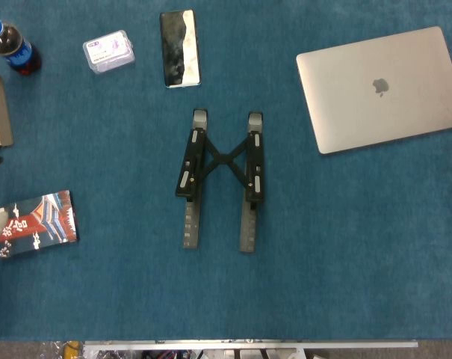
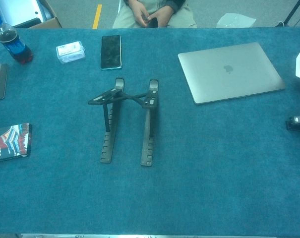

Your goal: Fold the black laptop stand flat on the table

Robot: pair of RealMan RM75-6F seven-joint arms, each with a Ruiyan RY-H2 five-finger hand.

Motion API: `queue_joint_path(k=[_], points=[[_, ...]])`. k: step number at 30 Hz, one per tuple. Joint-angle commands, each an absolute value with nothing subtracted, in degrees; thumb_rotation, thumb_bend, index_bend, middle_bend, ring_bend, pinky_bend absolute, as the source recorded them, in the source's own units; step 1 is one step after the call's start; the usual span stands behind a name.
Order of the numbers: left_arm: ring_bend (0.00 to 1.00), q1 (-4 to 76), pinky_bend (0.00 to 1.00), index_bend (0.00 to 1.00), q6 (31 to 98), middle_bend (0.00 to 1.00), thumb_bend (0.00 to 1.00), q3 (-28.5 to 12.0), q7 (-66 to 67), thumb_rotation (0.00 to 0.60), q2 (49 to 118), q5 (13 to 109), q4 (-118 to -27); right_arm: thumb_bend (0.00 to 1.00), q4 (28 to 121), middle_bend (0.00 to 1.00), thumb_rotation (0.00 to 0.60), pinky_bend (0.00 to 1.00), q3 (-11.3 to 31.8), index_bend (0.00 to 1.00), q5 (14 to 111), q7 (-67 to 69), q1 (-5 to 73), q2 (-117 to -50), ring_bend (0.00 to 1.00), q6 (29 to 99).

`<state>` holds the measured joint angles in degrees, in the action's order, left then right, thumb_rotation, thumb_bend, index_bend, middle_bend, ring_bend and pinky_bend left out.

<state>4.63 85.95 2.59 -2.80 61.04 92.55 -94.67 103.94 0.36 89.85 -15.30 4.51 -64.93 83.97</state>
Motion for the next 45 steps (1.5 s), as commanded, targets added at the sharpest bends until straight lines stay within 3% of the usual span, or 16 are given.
queue_joint_path(k=[1, 15, 27, 33, 45], points=[[0.12, 4.7, 0.11, 0.18, 85.6, 0.16, 0.28, 2.6, -3.2, 0.600, 61.3, 92.5, -94.5, 0.13, 103.9, 0.14, 0.600, 0.14, 0.2, 0.13, 90.0, -15.3, 4.4, -65.1, 0.00, 84.0], [0.12, 3.8, 0.11, 0.18, 87.0, 0.15, 0.28, 2.9, -4.7, 0.600, 60.7, 93.4, -94.0, 0.13, 104.9, 0.14, 0.600, 0.14, -0.1, 0.13, 92.1, -13.6, 4.6, -65.0, 0.00, 84.1], [0.12, 4.4, 0.11, 0.18, 86.0, 0.15, 0.28, 2.8, -3.4, 0.600, 59.7, 93.6, -95.9, 0.12, 106.2, 0.14, 0.600, 0.14, 0.8, 0.13, 96.4, 0.3, 13.5, -67.0, 0.00, 73.7], [0.12, 5.1, 0.11, 0.18, 84.5, 0.15, 0.28, 2.5, -2.2, 0.600, 59.5, 93.0, -96.8, 0.00, 103.8, 0.13, 0.600, 0.14, 3.6, 0.13, 96.8, 1.4, 19.6, -73.0, 0.00, 68.6], [0.12, 5.8, 0.11, 0.18, 83.1, 0.15, 0.28, 2.3, -2.3, 0.600, 59.7, 92.1, -96.2, 0.00, 95.4, 0.12, 0.600, 0.14, 6.1, 0.13, 94.9, -4.4, 27.5, -87.0, 0.00, 62.2]])
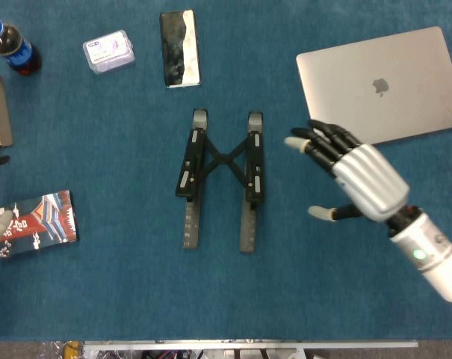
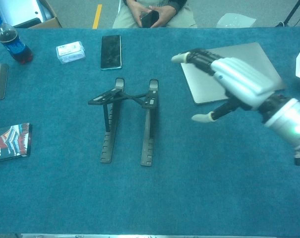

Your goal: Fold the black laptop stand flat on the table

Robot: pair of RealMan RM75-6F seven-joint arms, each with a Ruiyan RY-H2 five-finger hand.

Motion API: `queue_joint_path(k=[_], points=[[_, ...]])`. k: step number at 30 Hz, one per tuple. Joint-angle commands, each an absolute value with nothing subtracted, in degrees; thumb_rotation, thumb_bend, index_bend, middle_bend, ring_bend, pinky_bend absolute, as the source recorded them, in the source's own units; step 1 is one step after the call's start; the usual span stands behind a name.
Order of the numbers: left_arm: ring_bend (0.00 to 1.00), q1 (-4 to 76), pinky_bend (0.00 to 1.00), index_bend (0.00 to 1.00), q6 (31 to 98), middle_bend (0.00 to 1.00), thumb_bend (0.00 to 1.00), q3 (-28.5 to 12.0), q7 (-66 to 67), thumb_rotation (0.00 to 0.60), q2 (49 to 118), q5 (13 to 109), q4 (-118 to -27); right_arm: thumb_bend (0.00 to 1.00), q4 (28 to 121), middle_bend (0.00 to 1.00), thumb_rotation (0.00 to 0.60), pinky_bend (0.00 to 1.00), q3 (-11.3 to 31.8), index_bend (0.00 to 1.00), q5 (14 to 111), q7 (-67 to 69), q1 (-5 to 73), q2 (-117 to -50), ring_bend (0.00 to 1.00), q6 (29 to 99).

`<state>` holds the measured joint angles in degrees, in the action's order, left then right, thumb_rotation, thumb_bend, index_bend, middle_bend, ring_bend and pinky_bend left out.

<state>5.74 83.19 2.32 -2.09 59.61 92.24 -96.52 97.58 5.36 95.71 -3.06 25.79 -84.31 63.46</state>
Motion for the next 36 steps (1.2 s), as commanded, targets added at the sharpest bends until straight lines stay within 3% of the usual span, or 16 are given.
queue_joint_path(k=[1, 20, 27, 36], points=[[0.12, 5.8, 0.11, 0.18, 83.0, 0.15, 0.28, 2.3, -2.5, 0.600, 59.8, 92.0, -96.0, 0.00, 94.4, 0.12, 0.600, 0.14, 6.3, 0.13, 94.8, -5.0, 28.0, -88.3, 0.00, 62.1], [0.12, 6.0, 0.11, 0.18, 82.7, 0.15, 0.28, 2.2, -6.7, 0.600, 60.8, 91.5, -91.9, 0.00, 76.6, 0.12, 0.600, 0.14, 7.5, 0.13, 96.8, -5.5, 35.5, -104.5, 0.00, 64.0], [0.12, 6.0, 0.11, 0.18, 82.8, 0.15, 0.28, 2.1, -8.0, 0.600, 61.0, 91.4, -90.7, 0.00, 66.0, 0.12, 0.600, 0.14, 8.4, 0.13, 100.0, -5.1, 38.3, -109.9, 0.00, 69.1], [0.12, 5.8, 0.11, 0.18, 83.4, 0.15, 0.28, 2.1, -8.7, 0.600, 60.7, 91.5, -90.3, 0.00, 61.6, 0.12, 0.600, 0.14, 11.3, 0.13, 99.4, -4.5, 41.7, -111.0, 0.00, 71.4]])
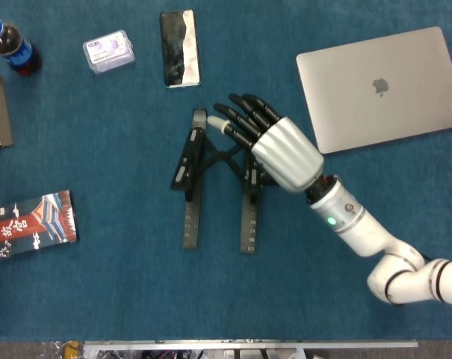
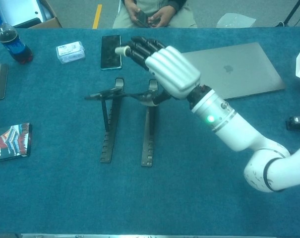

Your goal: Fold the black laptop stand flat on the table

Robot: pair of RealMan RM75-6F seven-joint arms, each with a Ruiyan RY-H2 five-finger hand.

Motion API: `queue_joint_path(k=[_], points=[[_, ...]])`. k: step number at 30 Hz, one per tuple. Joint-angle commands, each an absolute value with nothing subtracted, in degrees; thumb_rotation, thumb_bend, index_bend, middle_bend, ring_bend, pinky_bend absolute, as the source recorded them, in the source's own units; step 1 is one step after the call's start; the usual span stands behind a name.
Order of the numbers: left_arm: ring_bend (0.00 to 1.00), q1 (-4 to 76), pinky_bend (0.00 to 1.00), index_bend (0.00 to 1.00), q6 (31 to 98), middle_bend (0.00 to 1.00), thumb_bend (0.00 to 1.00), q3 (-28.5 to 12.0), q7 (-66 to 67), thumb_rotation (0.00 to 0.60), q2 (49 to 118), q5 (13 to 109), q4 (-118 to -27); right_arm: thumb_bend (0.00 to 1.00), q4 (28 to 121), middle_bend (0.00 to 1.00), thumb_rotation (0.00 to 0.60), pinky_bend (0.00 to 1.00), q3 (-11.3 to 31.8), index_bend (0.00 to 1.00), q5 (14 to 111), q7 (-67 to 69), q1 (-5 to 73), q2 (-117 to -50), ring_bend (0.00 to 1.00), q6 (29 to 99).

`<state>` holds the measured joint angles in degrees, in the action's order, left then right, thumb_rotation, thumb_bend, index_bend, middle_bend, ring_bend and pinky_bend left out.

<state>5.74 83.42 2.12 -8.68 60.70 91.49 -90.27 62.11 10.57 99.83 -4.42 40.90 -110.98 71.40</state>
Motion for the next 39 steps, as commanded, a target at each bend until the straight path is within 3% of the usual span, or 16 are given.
queue_joint_path(k=[1, 11, 39], points=[[0.12, 5.8, 0.11, 0.18, 83.4, 0.15, 0.28, 2.1, -8.8, 0.600, 60.7, 91.5, -90.2, 0.00, 61.3, 0.12, 0.600, 0.14, 11.8, 0.13, 99.0, -4.6, 42.2, -110.9, 0.00, 71.2], [0.12, 5.6, 0.11, 0.18, 83.7, 0.15, 0.28, 2.2, -9.1, 0.600, 60.4, 91.5, -90.1, 0.00, 58.9, 0.12, 0.600, 0.14, 14.9, 0.13, 95.0, -4.9, 45.6, -110.3, 0.00, 69.4], [0.12, 4.9, 0.11, 0.18, 84.5, 0.15, 0.28, 2.2, -9.3, 0.600, 60.5, 91.5, -89.8, 0.00, 48.6, 0.12, 0.600, 0.14, 16.4, 0.13, 86.1, -3.5, 49.4, -110.3, 0.00, 65.5]])
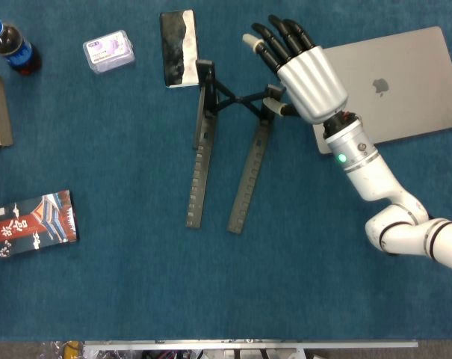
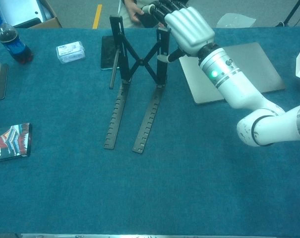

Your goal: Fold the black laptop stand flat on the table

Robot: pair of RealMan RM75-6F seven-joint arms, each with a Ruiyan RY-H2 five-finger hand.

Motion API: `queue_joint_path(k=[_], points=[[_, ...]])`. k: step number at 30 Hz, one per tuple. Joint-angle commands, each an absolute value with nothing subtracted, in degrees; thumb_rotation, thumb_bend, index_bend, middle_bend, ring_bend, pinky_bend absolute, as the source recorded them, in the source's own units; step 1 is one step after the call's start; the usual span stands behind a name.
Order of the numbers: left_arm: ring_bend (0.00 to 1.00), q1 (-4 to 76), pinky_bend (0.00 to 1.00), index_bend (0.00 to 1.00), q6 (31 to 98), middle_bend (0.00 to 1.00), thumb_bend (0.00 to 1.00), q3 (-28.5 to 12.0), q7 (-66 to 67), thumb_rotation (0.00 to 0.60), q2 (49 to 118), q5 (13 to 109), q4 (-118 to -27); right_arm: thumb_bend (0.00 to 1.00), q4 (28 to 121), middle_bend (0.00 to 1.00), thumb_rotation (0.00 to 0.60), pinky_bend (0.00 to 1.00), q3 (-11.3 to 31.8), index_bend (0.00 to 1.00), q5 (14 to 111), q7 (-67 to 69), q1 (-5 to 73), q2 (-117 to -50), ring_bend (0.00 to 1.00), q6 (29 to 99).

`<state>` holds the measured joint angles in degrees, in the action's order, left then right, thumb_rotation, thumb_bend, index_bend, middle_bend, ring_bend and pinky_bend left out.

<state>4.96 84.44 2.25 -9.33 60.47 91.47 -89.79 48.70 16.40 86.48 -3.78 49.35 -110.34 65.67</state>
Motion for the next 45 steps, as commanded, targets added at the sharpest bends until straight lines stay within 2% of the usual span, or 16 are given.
queue_joint_path(k=[1, 7, 12, 24, 30, 45], points=[[0.12, 4.9, 0.11, 0.18, 84.5, 0.15, 0.28, 2.2, -9.4, 0.600, 60.5, 91.5, -89.8, 0.00, 48.5, 0.12, 0.600, 0.14, 16.4, 0.13, 85.9, -3.4, 49.5, -110.2, 0.00, 65.4], [0.12, 5.8, 0.11, 0.18, 83.7, 0.15, 0.28, 2.2, -11.3, 0.600, 61.0, 92.3, -89.1, 0.00, 49.0, 0.12, 0.600, 0.14, 15.7, 0.13, 85.6, -3.1, 49.5, -109.4, 0.00, 65.8], [0.14, 8.5, 0.11, 0.21, 79.9, 0.19, 0.28, 3.0, -14.4, 0.600, 60.3, 94.3, -89.5, 0.00, 49.6, 0.12, 0.600, 0.14, 15.2, 0.13, 85.3, -3.5, 49.5, -108.8, 0.00, 65.6], [0.15, 15.9, 0.11, 0.23, 72.2, 0.20, 0.28, 4.4, -16.9, 0.600, 60.9, 100.2, -90.5, 0.00, 51.6, 0.12, 0.600, 0.14, 14.4, 0.13, 84.4, -4.4, 49.1, -108.0, 0.00, 66.1], [0.15, 17.2, 0.11, 0.23, 70.8, 0.20, 0.28, 4.9, -16.5, 0.600, 62.0, 100.4, -90.7, 0.00, 52.1, 0.12, 0.600, 0.14, 14.4, 0.13, 83.7, -4.5, 48.9, -107.7, 0.00, 66.2], [0.15, 16.0, 0.11, 0.23, 72.2, 0.20, 0.28, 6.1, -16.6, 0.600, 61.7, 97.9, -89.9, 0.00, 52.1, 0.12, 0.600, 0.14, 15.2, 0.13, 81.1, -5.3, 47.6, -105.8, 0.00, 66.1]])
